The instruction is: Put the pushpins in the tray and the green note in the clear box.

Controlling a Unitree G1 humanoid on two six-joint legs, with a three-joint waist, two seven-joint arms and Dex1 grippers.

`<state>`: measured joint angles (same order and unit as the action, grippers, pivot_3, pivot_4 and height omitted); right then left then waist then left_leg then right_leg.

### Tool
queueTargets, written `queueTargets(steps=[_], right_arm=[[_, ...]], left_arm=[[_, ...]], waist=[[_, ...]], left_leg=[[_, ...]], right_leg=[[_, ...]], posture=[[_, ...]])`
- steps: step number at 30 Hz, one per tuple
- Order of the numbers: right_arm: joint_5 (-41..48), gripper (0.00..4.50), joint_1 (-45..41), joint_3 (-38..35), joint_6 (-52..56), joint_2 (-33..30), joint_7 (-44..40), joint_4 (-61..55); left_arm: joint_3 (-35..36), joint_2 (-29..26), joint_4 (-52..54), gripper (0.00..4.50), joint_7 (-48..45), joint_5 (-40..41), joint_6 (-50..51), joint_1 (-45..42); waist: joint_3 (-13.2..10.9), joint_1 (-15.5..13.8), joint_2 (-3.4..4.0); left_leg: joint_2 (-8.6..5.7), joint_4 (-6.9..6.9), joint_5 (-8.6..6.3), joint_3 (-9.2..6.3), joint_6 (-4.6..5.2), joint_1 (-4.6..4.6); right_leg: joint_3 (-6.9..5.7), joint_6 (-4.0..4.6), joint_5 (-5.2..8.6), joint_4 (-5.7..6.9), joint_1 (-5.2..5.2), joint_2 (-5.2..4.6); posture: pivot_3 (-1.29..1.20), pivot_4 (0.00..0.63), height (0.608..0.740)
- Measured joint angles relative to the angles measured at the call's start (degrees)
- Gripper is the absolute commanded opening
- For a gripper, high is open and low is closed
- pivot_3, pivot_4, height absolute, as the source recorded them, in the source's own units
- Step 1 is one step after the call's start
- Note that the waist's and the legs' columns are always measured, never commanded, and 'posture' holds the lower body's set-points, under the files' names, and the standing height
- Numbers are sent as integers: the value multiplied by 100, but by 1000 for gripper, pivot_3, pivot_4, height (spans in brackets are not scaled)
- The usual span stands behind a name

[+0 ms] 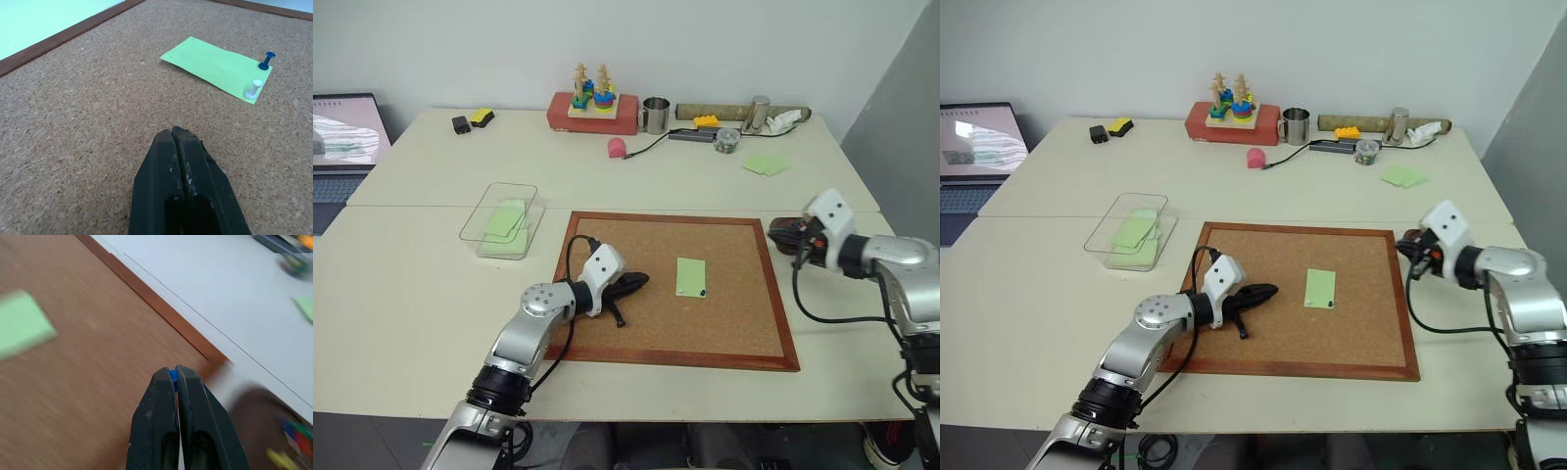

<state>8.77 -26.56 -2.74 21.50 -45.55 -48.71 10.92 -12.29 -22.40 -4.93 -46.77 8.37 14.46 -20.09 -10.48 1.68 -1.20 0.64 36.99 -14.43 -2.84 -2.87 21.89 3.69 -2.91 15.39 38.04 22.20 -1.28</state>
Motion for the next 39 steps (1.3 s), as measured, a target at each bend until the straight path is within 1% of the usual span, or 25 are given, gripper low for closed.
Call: queueTargets(steps=[4,10,12,13,14,16,17,22,23,26,27,28,32,34,37,39], right_arm=[[-494,13,-33,75,-418,-9,483,609],[-809,13,-436,172,-893,190,947,1375],[-889,452,-562,194,-1005,224,1035,1602],[-979,501,-620,213,-1081,231,1079,1749],[-993,778,-657,236,-1115,233,1097,1873],[-1036,1130,-680,264,-1176,253,1119,2083],[-1043,1386,-681,275,-1196,266,1121,2138],[-1033,2297,-778,280,-1223,302,1119,2208],[-1027,2589,-819,278,-1223,302,1118,2208],[-971,3251,-837,239,-1217,300,1108,2156],[-954,3516,-801,197,-1196,293,1063,2062],[-906,3656,-764,157,-1147,260,993,1930],[-523,3656,-559,-179,-768,34,739,1081],[-222,3656,-333,-367,-480,-80,478,448],[518,3656,350,-549,-125,-77,-93,-798],[856,3656,770,-546,82,19,-254,-1489]], left_arm=[[4,23,-22,0,13,-40,-1,-16],[-1,69,-35,0,5,-74,-18,-23],[-2,71,-34,0,5,-78,-25,-22],[-5,74,-32,0,4,-79,-34,-18],[-5,74,-30,0,5,-80,-42,-16],[-3,73,-31,0,6,-83,-63,-8],[1,72,-31,0,8,-84,-74,-2],[6,72,-34,0,36,-90,-113,19],[5,73,-34,0,40,-90,-115,21],[0,77,-28,0,51,-90,-118,25],[-3,79,-25,0,55,-90,-121,27],[-6,80,-25,0,61,-90,-121,25],[-20,81,-31,0,91,-90,-130,26],[-25,79,-33,0,93,-90,-134,24],[-28,70,-34,0,86,-90,-141,28],[-32,68,-41,0,95,-91,-141,24]], waist=[[3,15,5],[3,5,5],[3,4,5],[3,-2,5],[3,-1,5],[3,-1,6],[3,2,6],[3,10,6],[3,10,6],[3,5,6],[3,3,7],[3,4,7],[4,-1,8],[4,-3,8],[4,-2,8],[4,-2,8]], left_leg=[[0,2,1,6,0,-1],[-3,2,1,9,0,0],[-3,2,1,9,0,0],[-3,2,1,8,0,1],[-3,1,1,8,0,1],[-3,1,1,8,0,0],[-3,1,1,9,0,0],[-3,1,1,9,0,0],[-2,1,1,8,0,0],[-2,1,1,6,0,1],[-3,1,1,7,0,2],[-3,1,1,7,0,1],[-2,2,1,5,0,1],[-1,2,1,0,0,1],[1,0,0,-6,1,0],[1,2,1,-5,0,0]], right_leg=[[7,-12,1,-2,-1,2],[11,-7,-4,-5,-1,0],[11,-7,-4,-6,-2,0],[10,-7,-4,-6,-2,-1],[9,-7,-4,-7,-2,-1],[10,-7,-4,-7,-2,-1],[10,-7,-5,-6,-2,-1],[11,-7,-5,-5,-2,-1],[10,-7,-5,-5,-2,-1],[9,-7,-5,-6,-3,-1],[10,-7,-5,-6,-2,-1],[10,-7,-4,-6,-2,-1],[9,-7,-4,-5,-3,-1],[4,-8,-4,-6,-6,0],[-1,-11,-2,-7,-10,2],[0,-21,4,-5,-10,1]], posture=[[0,150,740],[0,150,740],[0,150,740],[0,150,740],[0,150,740],[0,150,740],[0,150,740],[0,150,740],[0,150,740],[0,150,740],[0,150,740],[0,150,740],[0,150,740],[0,150,740],[0,150,740],[0,150,740]])
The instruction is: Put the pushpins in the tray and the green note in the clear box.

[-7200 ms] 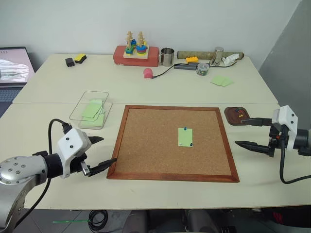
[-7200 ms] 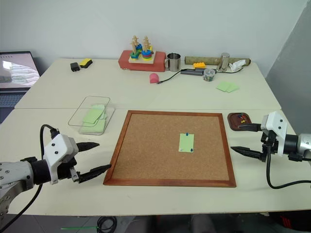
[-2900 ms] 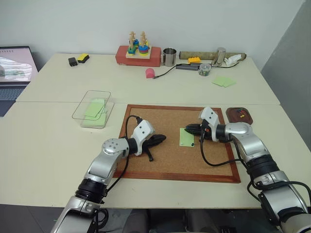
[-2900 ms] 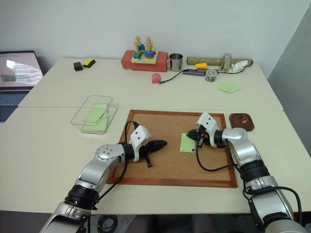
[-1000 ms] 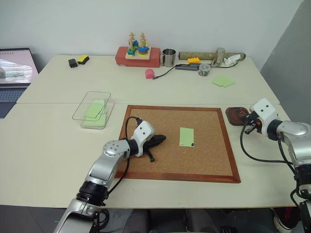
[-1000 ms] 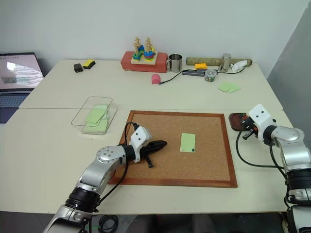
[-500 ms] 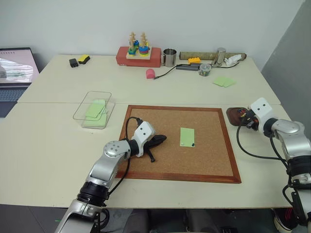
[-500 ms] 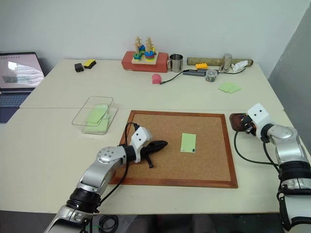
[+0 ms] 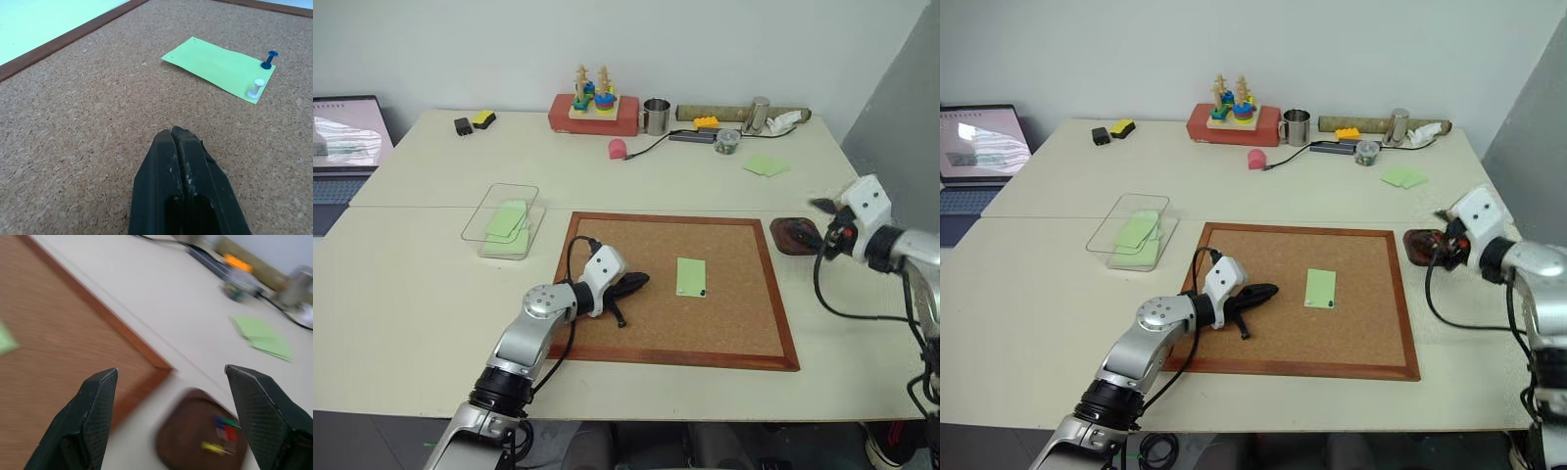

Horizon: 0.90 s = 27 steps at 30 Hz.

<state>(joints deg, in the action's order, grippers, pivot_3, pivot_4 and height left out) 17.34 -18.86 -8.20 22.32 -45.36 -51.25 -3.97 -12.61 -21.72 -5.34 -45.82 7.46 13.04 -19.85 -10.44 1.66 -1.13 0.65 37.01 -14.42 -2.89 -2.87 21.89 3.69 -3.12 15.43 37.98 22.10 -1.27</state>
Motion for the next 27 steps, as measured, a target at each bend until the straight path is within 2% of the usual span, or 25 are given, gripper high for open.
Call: queueTargets(steps=[4,8,11,23,27], right_arm=[[195,3656,565,79,111,131,-39,-833],[162,3656,878,444,-23,663,158,-1119],[28,3656,930,821,-135,853,172,-1074],[-268,3656,674,1313,-509,1388,243,-266],[-279,3073,674,1419,-571,1471,235,-168]], left_arm=[[-4,-12,-7,0,6,-1,0,-6],[-9,-27,-7,0,3,-2,0,-7],[-22,-28,-8,0,2,-2,-1,-17],[-36,-53,20,0,7,-2,0,-4],[-36,-54,28,0,6,-2,1,0]], waist=[[0,4,0],[4,6,-5],[4,4,-5],[5,6,-6],[5,5,-6]], left_leg=[[-1,1,0,6,0,-1],[2,0,0,2,0,-3],[1,1,0,6,0,-2],[2,-1,0,2,0,-3],[2,-2,0,3,0,-2]], right_leg=[[5,-11,6,-2,0,0],[2,-13,7,-1,1,4],[5,-11,6,-2,2,2],[1,-7,3,-3,2,3],[2,-4,2,-3,3,3]], posture=[[0,150,740],[0,150,740],[0,150,740],[0,150,740],[0,150,740]])
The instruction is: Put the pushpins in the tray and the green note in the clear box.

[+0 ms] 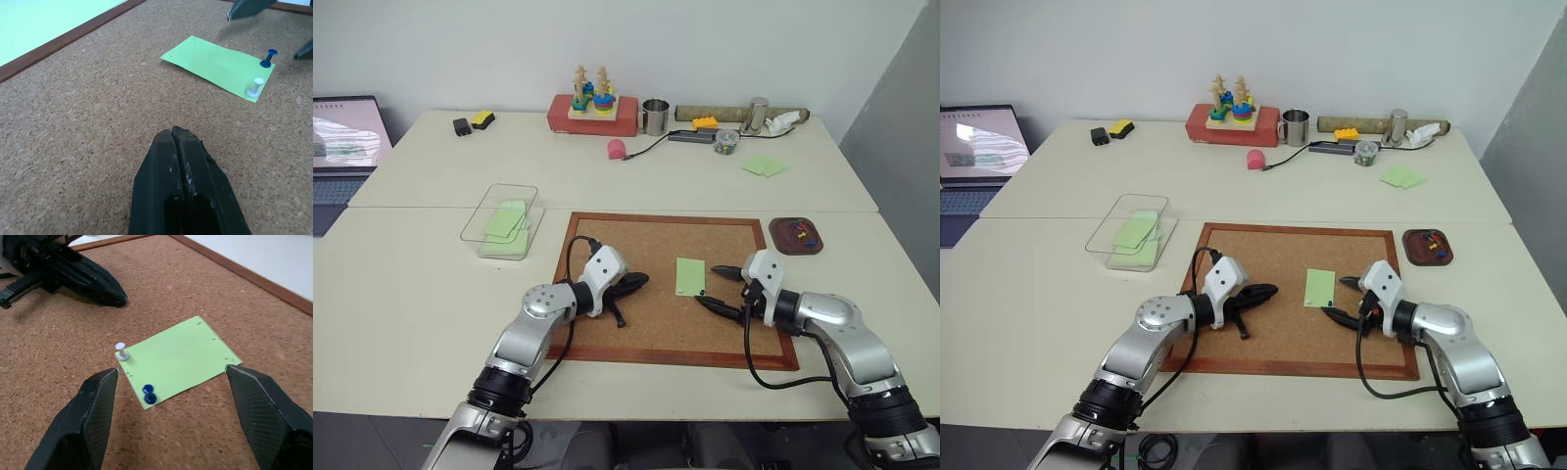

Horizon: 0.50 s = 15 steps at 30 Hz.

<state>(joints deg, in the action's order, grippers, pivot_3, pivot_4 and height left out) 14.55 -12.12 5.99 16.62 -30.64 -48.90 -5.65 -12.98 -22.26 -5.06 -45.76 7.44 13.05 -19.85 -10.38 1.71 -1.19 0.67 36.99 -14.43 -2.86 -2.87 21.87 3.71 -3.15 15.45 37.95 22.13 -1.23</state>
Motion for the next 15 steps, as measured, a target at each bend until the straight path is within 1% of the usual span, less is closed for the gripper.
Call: queueTargets(steps=[1,4,8,10,15], right_arm=[[-3,2835,-1,4,-18,7,0,45],[-22,2302,0,39,-76,8,-2,154],[-53,1387,0,101,-134,10,-20,209],[-62,1057,1,127,-165,10,-34,214],[-192,63,29,234,-253,10,-89,214]], left_arm=[[0,0,0,0,1,0,0,0],[0,-1,0,0,1,0,1,1],[0,-1,0,0,1,0,1,1],[0,-2,0,0,1,0,1,1],[0,-2,0,0,1,0,1,1]], waist=[[0,0,0],[0,1,0],[0,1,0],[0,1,0],[0,1,0]], left_leg=[[0,0,0,0,0,0],[0,0,0,0,0,-1],[0,0,0,0,0,0],[0,0,0,0,0,0],[0,0,0,0,0,0]], right_leg=[[0,0,0,0,0,0],[-1,0,0,1,0,0],[0,0,0,0,0,0],[0,0,0,0,0,0],[0,-1,0,0,0,0]], posture=[[0,150,740],[0,150,740],[0,150,740],[0,150,740],[0,150,740]])
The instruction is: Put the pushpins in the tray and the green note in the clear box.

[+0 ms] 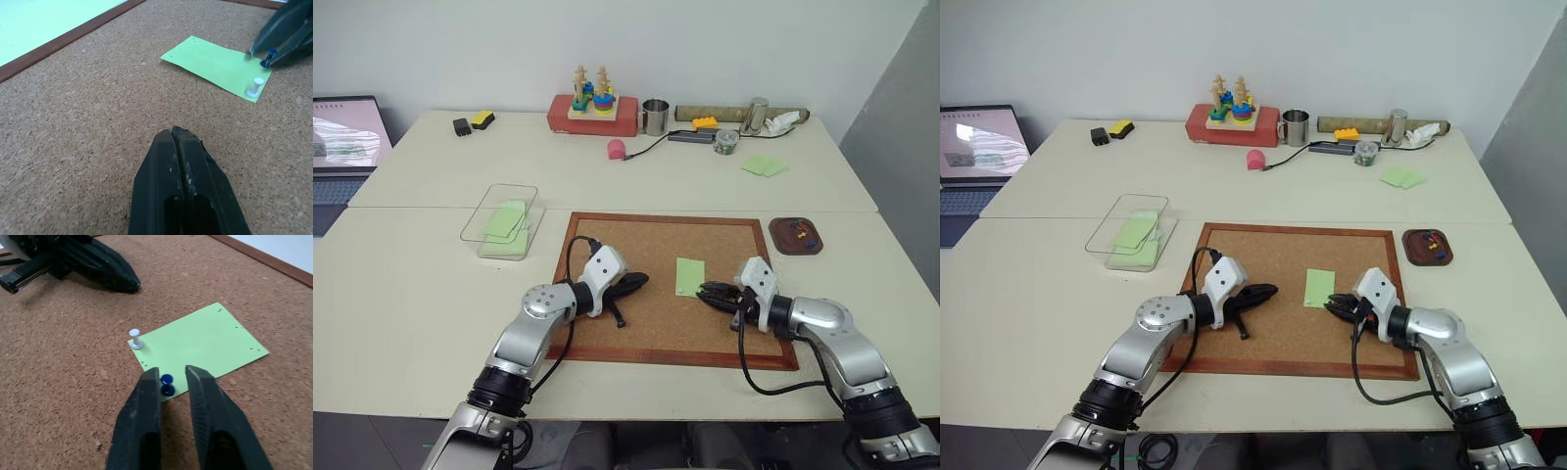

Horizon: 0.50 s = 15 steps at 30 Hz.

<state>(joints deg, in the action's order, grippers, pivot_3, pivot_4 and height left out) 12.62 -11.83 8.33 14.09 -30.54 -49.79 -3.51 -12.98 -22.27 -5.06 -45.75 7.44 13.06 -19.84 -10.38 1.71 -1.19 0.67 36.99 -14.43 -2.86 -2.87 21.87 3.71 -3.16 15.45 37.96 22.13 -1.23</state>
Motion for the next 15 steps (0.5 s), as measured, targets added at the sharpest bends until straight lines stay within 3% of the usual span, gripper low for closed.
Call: queueTargets(steps=[15], right_arm=[[-8,10,174,-53,-244,127,112,-18]], left_arm=[[1,-16,30,0,0,0,0,27]], waist=[[0,2,0]], left_leg=[[0,-1,0,-1,0,-1]], right_leg=[[-1,1,0,1,0,0]], posture=[[0,150,740]])
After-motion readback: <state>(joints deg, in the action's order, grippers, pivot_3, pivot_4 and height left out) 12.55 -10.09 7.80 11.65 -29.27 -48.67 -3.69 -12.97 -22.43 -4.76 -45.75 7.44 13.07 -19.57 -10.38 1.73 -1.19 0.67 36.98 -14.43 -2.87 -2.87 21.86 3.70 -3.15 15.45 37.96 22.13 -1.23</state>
